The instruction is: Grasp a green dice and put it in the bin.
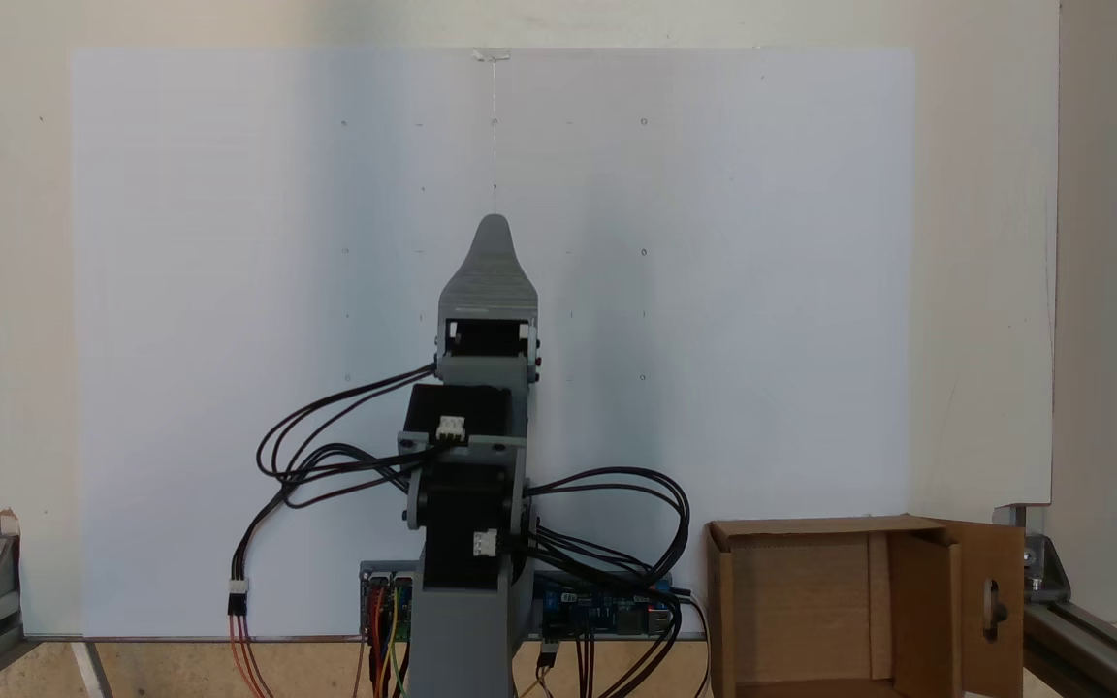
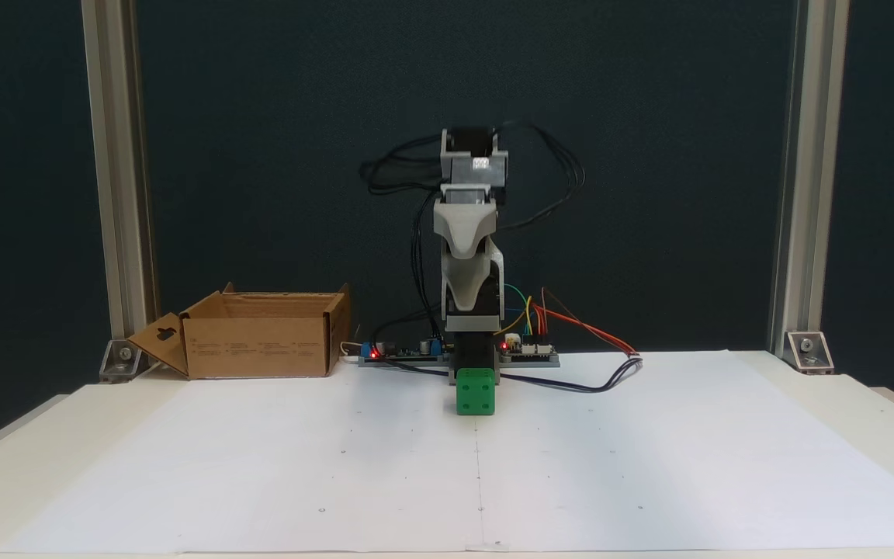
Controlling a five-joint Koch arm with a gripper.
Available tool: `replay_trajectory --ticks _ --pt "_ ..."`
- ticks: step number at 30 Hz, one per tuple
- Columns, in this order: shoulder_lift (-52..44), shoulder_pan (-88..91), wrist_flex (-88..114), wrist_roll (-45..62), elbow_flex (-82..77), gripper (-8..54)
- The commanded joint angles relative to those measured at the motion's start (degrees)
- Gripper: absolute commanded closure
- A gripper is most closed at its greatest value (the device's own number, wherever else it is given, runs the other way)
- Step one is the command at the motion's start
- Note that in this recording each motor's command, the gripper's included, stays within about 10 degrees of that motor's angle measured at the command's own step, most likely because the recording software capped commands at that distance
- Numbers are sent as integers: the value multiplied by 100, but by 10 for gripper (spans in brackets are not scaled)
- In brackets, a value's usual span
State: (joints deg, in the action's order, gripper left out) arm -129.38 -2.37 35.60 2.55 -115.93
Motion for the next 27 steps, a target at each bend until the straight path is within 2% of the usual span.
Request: replay_trajectory --ticks 1,10,18,27 --pt "-606 88 895 -457 439 24" --pt "-492 -18 3929 -712 519 4" --pt "-439 -18 4078 -800 483 1" --pt "299 97 3393 -861 0 -3"
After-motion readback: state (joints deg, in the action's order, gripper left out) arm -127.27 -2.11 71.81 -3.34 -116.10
